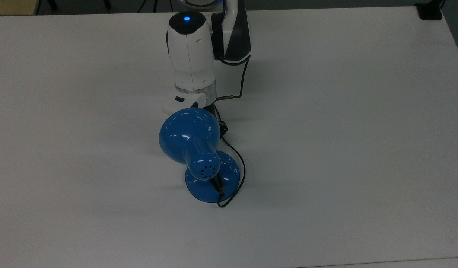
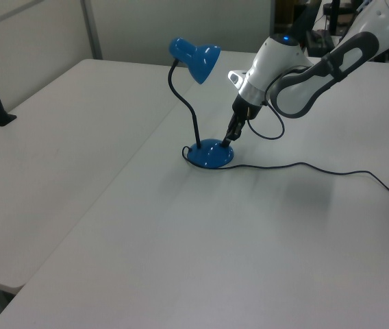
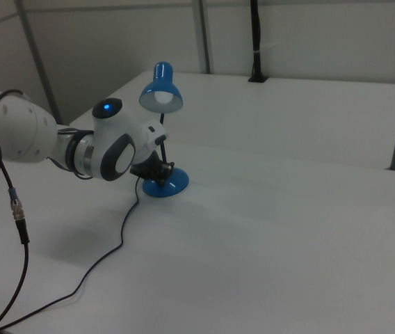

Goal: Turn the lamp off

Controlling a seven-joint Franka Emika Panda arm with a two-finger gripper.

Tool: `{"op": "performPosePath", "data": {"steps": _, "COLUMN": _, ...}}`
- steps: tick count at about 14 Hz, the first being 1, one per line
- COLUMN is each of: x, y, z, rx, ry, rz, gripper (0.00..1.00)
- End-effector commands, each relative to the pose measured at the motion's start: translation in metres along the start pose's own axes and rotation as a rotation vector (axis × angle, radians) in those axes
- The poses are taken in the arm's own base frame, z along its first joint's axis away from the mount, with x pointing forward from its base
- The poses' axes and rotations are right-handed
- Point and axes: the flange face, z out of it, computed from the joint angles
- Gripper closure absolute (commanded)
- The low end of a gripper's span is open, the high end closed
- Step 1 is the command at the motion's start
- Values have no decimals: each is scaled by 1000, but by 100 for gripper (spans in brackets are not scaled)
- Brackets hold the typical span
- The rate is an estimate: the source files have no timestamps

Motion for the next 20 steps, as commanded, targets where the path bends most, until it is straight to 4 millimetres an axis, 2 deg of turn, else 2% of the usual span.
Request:
{"op": "performPosePath", "data": {"steps": 1, "x": -3, "y": -6, "z": 12, "rx": 10, "ry": -10, "rz": -24, "gripper": 100}}
{"op": "performPosePath", "data": {"steps": 3, "x": -5, "y": -7, "z": 13, "rx": 12, "ry": -19, "rz": -21, "gripper": 100}}
{"op": "performPosePath", "data": {"steps": 5, "x": -23, "y": -13, "z": 14, "rx": 21, "ry": -55, "rz": -33, "gripper": 100}}
{"op": "performPosePath", "data": {"steps": 8, "x": -32, "y": -18, "z": -13, "rx": 42, "ry": -146, "rz": -30, "gripper": 100}}
{"op": "performPosePath", "data": {"steps": 10, "x": -26, "y": -20, "z": -56, "rx": 74, "ry": -271, "rz": -35, "gripper": 100}}
{"op": "performPosePath", "data": {"steps": 11, "x": -21, "y": -20, "z": -85, "rx": 78, "ry": -296, "rz": -32, "gripper": 100}}
{"op": "performPosePath", "data": {"steps": 12, "x": -15, "y": -16, "z": -130, "rx": 77, "ry": -333, "rz": 2, "gripper": 95}}
{"op": "performPosePath", "data": {"steps": 13, "x": -12, "y": -14, "z": -165, "rx": 65, "ry": -389, "rz": 58, "gripper": 90}}
{"op": "performPosePath", "data": {"steps": 15, "x": -4, "y": -5, "z": -203, "rx": -5, "ry": -445, "rz": 104, "gripper": 71}}
{"op": "performPosePath", "data": {"steps": 16, "x": 1, "y": 2, "z": -218, "rx": -40, "ry": -472, "rz": 132, "gripper": 57}}
{"op": "performPosePath", "data": {"steps": 17, "x": 8, "y": 14, "z": -241, "rx": -70, "ry": -495, "rz": 173, "gripper": 31}}
{"op": "performPosePath", "data": {"steps": 18, "x": 12, "y": 25, "z": -255, "rx": -79, "ry": -485, "rz": 198, "gripper": 17}}
{"op": "performPosePath", "data": {"steps": 20, "x": 11, "y": 41, "z": -268, "rx": -87, "ry": -483, "rz": 233, "gripper": 0}}
